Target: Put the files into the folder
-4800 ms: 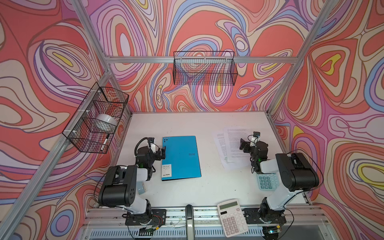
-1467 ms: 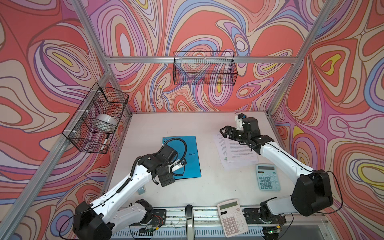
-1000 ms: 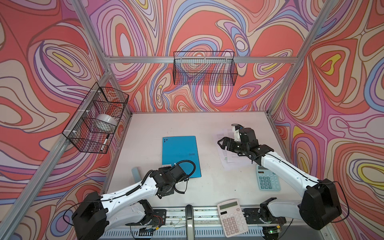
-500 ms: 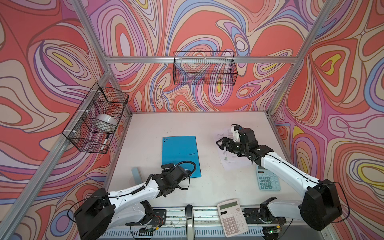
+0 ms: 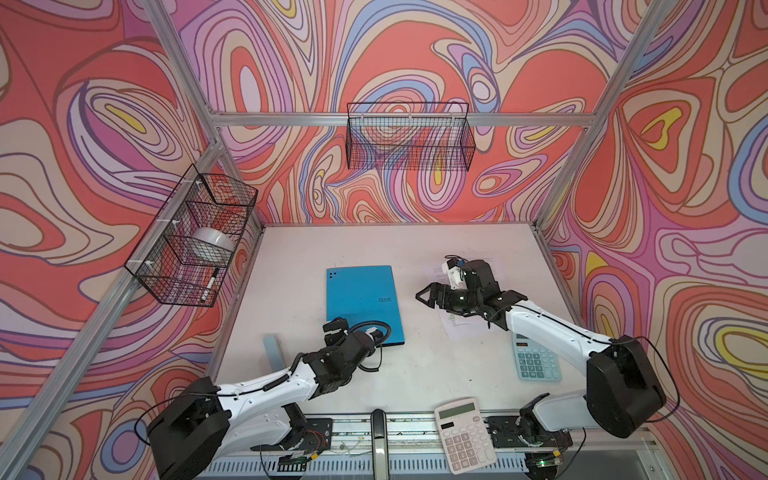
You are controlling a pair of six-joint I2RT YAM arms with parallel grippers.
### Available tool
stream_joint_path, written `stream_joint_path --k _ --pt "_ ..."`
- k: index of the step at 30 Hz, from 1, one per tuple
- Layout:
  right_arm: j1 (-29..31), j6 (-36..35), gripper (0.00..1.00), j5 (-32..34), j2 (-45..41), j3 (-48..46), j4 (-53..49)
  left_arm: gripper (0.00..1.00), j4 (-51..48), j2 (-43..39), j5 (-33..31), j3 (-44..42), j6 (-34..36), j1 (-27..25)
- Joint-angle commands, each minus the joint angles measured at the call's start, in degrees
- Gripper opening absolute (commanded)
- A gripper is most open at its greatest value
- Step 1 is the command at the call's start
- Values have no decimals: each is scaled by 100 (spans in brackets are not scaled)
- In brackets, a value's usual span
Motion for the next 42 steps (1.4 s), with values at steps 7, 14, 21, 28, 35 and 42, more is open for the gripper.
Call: stream_joint_path --k 7,14,21,28,35,42 --pt "282 21 97 -1060 621 -271 378 100 718 318 -303 -59 147 -21" --pt "598 56 96 -1312 1120 -293 753 100 829 352 -410 -16 151 -22" --pt "711 118 96 -1472 1561 -194 1081 100 992 428 -517 -42 213 -12" --pt "806 140 96 -1607 1894 -5 1290 100 1016 530 -517 -42 204 5" --pt "846 222 96 -1776 2205 164 1531 100 1013 581 -517 -42 170 52" --pt "863 340 96 -1874 2353 254 1724 100 472 461 -332 71 -42 78"
